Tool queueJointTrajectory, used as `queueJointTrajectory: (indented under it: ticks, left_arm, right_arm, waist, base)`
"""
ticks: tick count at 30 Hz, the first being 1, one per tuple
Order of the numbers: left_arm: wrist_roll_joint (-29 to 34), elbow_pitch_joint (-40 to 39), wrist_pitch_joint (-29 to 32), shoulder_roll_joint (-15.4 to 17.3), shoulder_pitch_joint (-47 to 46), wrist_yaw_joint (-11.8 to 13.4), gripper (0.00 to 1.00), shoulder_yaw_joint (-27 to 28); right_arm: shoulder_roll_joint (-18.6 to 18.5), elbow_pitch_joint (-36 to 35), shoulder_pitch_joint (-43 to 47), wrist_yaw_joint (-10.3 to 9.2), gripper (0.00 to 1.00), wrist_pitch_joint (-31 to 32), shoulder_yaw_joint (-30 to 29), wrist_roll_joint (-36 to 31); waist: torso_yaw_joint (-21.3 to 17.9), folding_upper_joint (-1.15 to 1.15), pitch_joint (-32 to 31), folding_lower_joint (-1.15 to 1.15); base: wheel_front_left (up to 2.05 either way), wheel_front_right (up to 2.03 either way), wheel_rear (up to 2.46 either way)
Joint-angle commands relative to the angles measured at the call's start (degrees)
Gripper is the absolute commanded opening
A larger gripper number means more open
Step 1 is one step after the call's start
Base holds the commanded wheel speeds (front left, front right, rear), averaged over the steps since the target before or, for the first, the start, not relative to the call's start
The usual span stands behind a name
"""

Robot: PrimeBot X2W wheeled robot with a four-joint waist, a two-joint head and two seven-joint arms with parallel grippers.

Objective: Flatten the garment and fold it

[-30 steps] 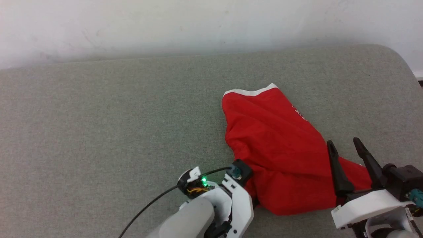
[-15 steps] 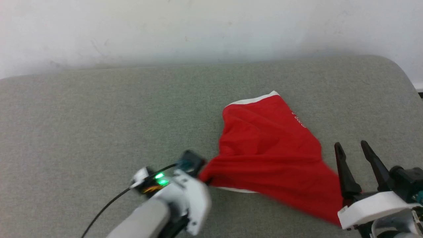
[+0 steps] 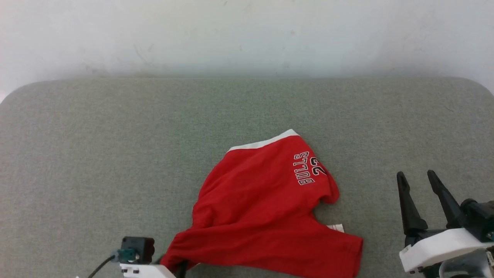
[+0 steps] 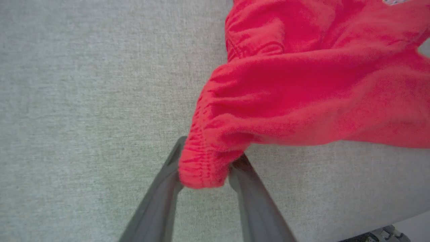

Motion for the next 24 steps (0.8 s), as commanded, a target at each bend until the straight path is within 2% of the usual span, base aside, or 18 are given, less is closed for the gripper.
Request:
queueJointTrajectory:
  ticks: [1,5,10,13,20,24]
  left_arm:
    - [-0.3,-0.9,-0.6,-0.2,0.0,0.4,1.0,0.7]
    - [-1.5,-6.1,-3.5,-0.7,0.6,0.5,1.0,3.0]
    - [1.1,-9.8,-3.0,2.0,-3.5,-1.3,1.0,2.8]
    - [3.4,-9.2,-0.7,2.7,-9.0,-4.1,1.0,0.7]
    - [7.5,0.5,7.7,0.2,-23.8,-13.8,1.0,-8.1]
    - [9.0,7.2,11.8,-1.9,-29.9,-18.0,1.0,-11.7]
  right_arm:
    - [0.1,-0.3,0.3,-0.05,1.0,0.2,0.0,-0.2]
    - [0.1,-0.6,1.0,-0.05,1.0,0.6,-0.2,-0.3]
    - [0.1,-1.0,1.8,-0.05,1.0,1.2,-0.4,-0.3]
    - [0.1,-1.4,1.8,-0.05,1.0,1.6,-0.3,-0.4]
    - [0.1,-2.3,0.1,-0.05,1.0,2.4,1.2,-1.2]
    - [0.1,-2.0,-1.2,-0.05,1.0,2.5,1.9,-1.3]
  waist:
    - [0.3,0.0,-0.3,0.0]
    - [0.7,0.0,-1.2,0.0]
    - [1.0,0.0,-1.9,0.0]
    - [0.9,0.0,-1.5,0.0]
    - [-1.6,0.0,1.4,0.0]
    - [-3.7,0.0,3.6,0.0]
  base:
    - [0.0,0.0,0.0]
    - [0.0,0.0,0.0]
    - [0.0,0.0,0.0]
    - [0.0,0.0,0.0]
    - [0.0,0.0,0.0]
    - [0.0,0.0,0.0]
